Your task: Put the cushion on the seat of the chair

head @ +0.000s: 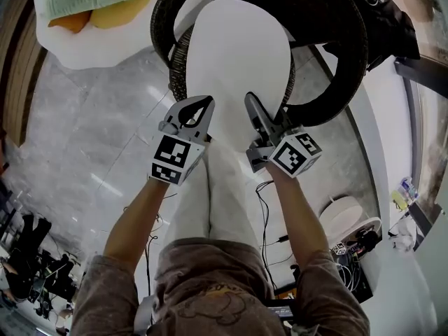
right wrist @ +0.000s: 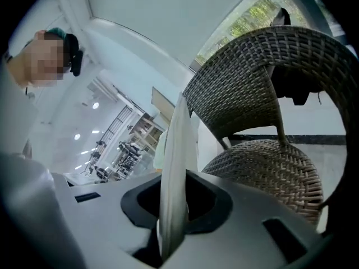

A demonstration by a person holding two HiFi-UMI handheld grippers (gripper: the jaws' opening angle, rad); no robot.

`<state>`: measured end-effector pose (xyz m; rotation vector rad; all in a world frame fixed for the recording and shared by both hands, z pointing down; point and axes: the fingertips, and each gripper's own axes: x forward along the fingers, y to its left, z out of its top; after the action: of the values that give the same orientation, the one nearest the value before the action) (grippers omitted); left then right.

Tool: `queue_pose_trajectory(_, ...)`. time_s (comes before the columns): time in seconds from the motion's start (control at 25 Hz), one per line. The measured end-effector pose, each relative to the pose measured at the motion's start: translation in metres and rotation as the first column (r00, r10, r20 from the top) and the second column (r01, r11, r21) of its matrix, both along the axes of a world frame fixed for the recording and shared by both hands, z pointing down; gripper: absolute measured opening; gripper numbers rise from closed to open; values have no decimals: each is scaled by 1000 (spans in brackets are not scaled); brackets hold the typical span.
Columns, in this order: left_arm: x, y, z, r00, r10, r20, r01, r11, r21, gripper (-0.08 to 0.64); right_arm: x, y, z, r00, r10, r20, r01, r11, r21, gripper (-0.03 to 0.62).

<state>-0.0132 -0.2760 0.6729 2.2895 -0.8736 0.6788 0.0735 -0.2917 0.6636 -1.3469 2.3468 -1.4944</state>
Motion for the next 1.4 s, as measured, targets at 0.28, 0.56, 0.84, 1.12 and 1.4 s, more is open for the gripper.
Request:
queue_pose_trajectory(0.28,-1,6,6,1000,0,9,0,1000,-20,5,-13,6,11,1000,-24,5,24,1000,-13,67)
queue_pose_trajectory(0.56,-2,5,19,1000,-12,20,13,999,-35,5,10,-2,45,998,12,-62,-16,998,-60,67)
queue_pose_trajectory(0.84,3,11,27,1000,-20,10,21,998,-55,5,31,-1,80,987,28,-157,-47,992,-118,68)
queue_pose_trajectory(1.12,4,17,34,1000,-7,23,9,998,-65,5,44,0,112,972,8,-235,-45,987,-156,75)
queue_pose_trajectory(1.4,10,24,46,1000,7,29,-4,997,-81,5,53,2,142,952,-26,-304,-34,981,-192,95)
